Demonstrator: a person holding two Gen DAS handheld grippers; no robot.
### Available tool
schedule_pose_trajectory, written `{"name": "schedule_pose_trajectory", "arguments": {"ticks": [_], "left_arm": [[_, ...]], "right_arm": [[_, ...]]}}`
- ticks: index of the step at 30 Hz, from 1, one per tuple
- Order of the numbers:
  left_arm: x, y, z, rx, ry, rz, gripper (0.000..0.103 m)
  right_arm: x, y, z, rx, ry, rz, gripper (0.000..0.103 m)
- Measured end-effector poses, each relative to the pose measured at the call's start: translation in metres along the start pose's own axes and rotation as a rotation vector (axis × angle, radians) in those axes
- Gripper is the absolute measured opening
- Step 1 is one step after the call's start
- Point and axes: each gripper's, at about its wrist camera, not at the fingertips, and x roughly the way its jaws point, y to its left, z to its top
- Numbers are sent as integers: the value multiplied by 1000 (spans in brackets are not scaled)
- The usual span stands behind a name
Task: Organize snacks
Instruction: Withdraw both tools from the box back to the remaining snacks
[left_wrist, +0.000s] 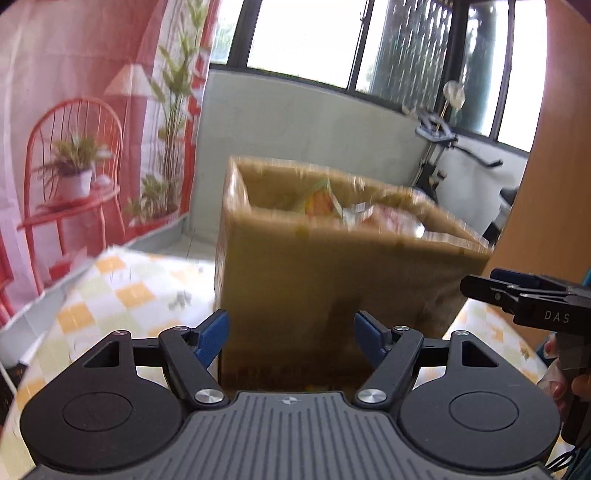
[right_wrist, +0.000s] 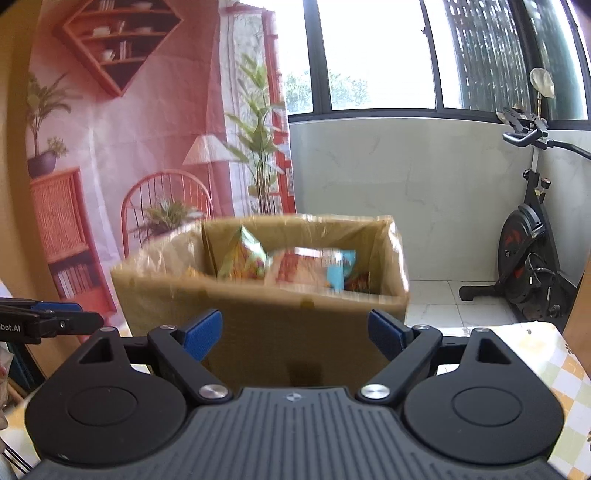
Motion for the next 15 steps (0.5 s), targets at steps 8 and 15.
{"name": "schedule_pose_trajectory", "arguments": {"ticks": [8,15], "left_arm": [[27,0,-34,-9,87,23,76],[39,13,-54,-39,158,37,75]], "right_arm": [[12,-7,-43,-8,79,-13,86],[34,-21,-90,-4,200,-35,82]]}}
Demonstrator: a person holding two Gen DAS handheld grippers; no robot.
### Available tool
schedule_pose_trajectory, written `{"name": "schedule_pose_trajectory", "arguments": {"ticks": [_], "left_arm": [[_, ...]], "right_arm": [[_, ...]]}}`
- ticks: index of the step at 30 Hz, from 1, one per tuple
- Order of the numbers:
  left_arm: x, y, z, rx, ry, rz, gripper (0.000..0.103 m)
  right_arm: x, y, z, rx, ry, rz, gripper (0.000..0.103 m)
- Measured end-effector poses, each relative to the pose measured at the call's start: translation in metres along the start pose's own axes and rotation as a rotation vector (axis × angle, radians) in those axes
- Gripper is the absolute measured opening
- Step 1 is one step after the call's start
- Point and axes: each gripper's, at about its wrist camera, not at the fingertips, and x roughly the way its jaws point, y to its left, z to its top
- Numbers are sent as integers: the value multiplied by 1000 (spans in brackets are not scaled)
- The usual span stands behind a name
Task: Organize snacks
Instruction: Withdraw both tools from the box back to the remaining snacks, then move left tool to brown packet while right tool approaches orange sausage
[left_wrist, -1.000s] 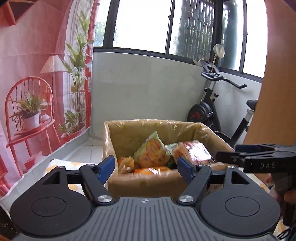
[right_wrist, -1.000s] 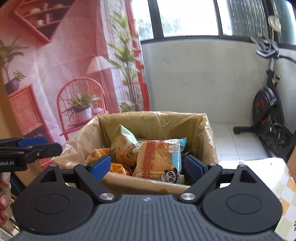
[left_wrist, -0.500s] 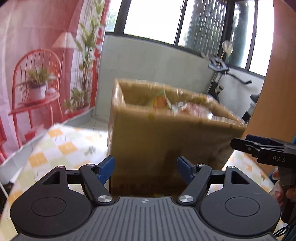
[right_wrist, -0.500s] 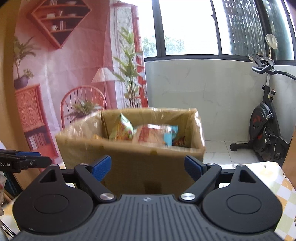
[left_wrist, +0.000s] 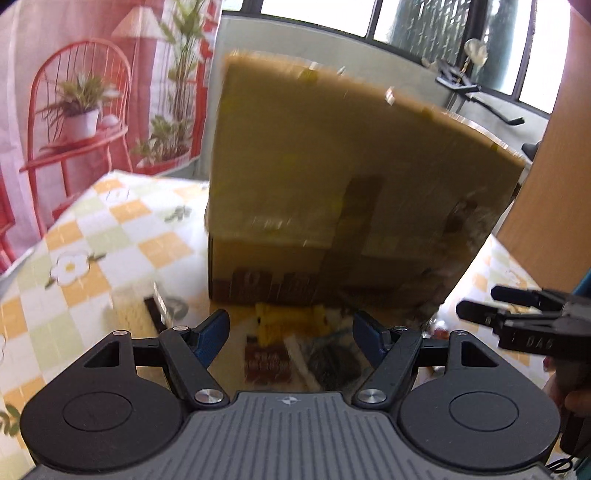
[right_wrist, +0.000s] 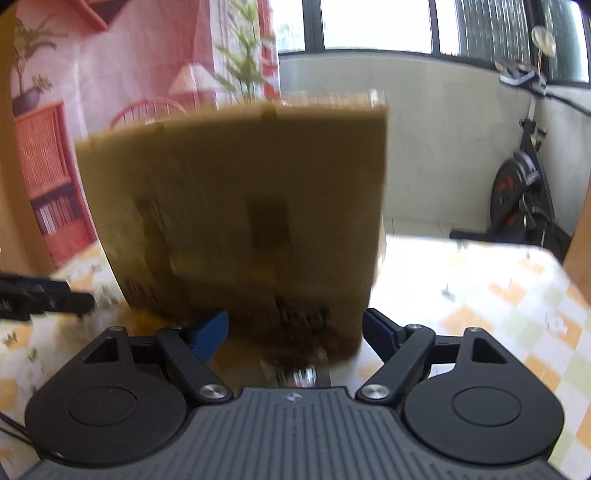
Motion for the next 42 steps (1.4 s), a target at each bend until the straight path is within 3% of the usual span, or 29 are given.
{"name": "schedule_pose_trajectory", "arguments": {"ticks": [8,13,25,28,31,42], "left_arm": [[10,6,-14,3,61,19,75],[13,7,-21,4,87,27,62],[35,-3,-31,59,118,73,62],[35,-2,-32,59,109,123,35],[29,4,-33,28,99,112,25],[18,4,-41,37,112,104,24]], "right_arm": [[29,-2,-34,39,85,-8,81],[35,5,-44,47,73,10,80],[37,2,-50,83,69,-4,78],[36,4,-52,79,63,-15,78],[34,5,-53,79,51,-24,78],[26,-16,-55,198,34,-51,76]]}}
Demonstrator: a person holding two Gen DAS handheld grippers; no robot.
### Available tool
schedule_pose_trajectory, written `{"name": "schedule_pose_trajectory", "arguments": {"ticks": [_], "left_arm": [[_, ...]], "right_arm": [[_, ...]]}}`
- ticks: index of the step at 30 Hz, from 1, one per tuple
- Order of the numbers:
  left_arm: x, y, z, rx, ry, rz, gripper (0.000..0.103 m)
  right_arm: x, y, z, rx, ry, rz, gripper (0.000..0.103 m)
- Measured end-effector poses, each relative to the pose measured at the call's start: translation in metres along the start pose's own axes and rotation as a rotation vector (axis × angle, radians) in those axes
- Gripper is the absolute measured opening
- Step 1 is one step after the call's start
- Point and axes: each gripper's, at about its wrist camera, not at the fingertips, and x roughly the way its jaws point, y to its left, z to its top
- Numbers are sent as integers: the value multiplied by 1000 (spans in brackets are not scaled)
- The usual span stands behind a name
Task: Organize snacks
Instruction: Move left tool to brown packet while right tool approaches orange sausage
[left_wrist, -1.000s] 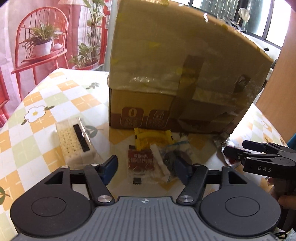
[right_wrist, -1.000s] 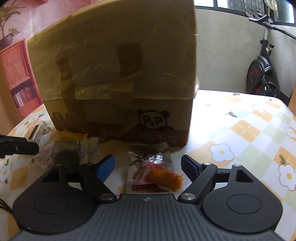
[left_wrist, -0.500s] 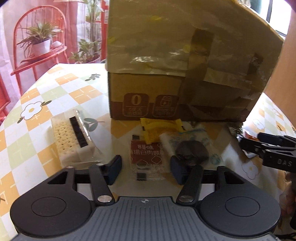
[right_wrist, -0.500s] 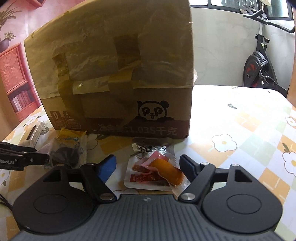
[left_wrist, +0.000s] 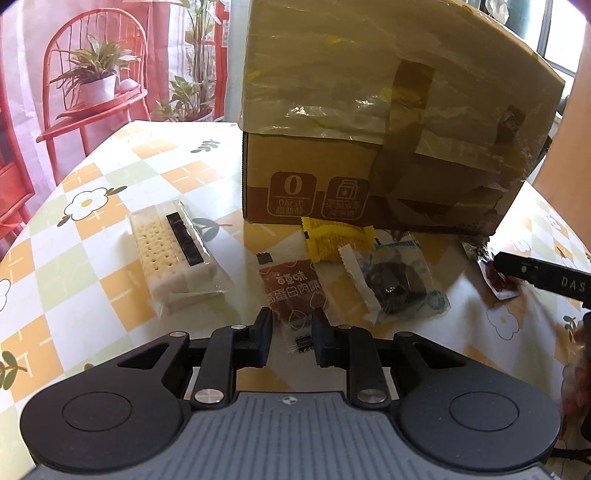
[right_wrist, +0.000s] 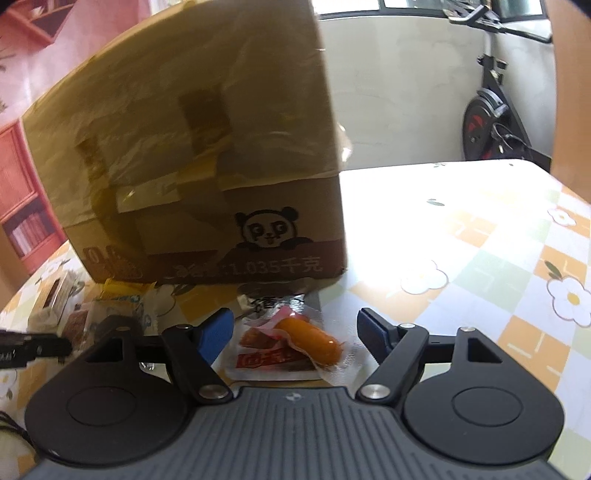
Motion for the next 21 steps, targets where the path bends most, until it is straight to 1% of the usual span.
{"name": "schedule_pose_trajectory", "arguments": {"ticks": [5,8,11,13,15,17,19,21], "left_arm": [[1,0,-1,1,0,1,24],[1,1,-1,-12,2,-7,25],[0,2,-1,-24,-1,-13,25],[0,2,-1,-28,-3,-10,25],[-1,1,-1,-29,-5,-8,25],[-2,2,-2,-35,-6,-11,25],[-2,3,-2,-40,-4,-17,25],[-2,5,-1,-44,-3,-21,25]], "right_arm": [[-2,-2,1,6,-2,-6,73],[-3,0,4,-16,15,-19,71],[-7,7,7,-83,28,-18,71],[-11,12,6,-161,42,-17,71],[-13,16,5,-237,51,-19,64],[-11,18,3,-289,67,-16,61],[-7,18,2,-316,81,-16,60],[-2,15,4,-304,104,-25,60]]}}
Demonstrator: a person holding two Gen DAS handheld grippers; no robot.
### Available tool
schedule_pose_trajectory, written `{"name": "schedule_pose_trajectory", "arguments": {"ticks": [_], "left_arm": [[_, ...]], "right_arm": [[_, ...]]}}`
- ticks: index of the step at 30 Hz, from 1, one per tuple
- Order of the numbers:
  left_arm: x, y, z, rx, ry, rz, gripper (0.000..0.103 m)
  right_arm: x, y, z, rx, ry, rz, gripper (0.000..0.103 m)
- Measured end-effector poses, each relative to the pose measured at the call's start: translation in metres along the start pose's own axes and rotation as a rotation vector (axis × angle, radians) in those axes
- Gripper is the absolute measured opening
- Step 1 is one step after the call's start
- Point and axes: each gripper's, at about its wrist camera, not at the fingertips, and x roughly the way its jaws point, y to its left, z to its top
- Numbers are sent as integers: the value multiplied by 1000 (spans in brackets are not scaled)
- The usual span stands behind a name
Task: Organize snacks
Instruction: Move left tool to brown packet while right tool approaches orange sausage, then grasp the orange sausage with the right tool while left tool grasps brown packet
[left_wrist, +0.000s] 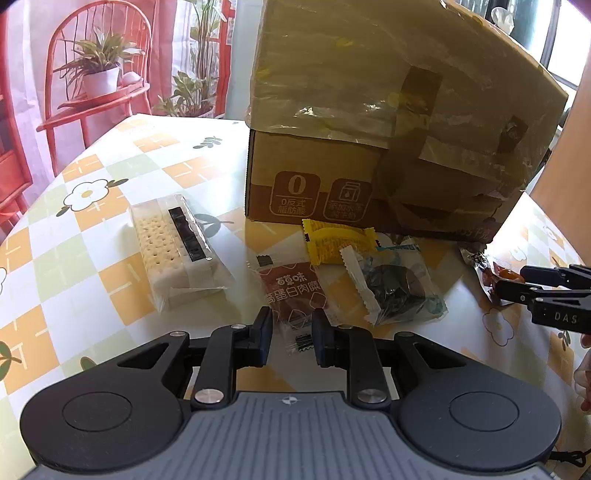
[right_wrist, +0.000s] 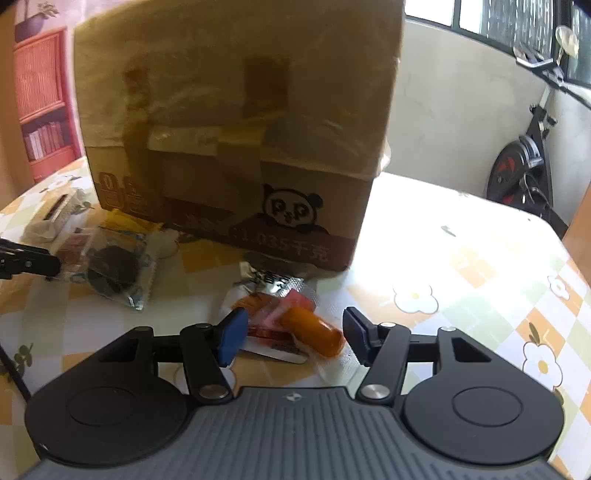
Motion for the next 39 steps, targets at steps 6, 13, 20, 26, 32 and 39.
{"name": "schedule_pose_trajectory", "arguments": {"ticks": [6,13,20,26,32,39], "left_arm": [[0,0,0,-1,0,0,25],[1,0,0,-12,-3,-6,25],[1,1,0,-19,-3,-13,25],[1,1,0,-21,-4,-13,25],[1,1,0,-22,-4,-15,25],[0,2,0,-26,-7,-21,25]], "right_arm": [[-8,-6,7,51,-17,45,60],[-11,-12,10,-89,21,56,60],[-13,-20,9,-145,48,17,60],[-10,-10,5,-210,91,-23,60],[-3,-1,7,-148,115,4,60],[-9,2,19,-64,113,75,59]]}}
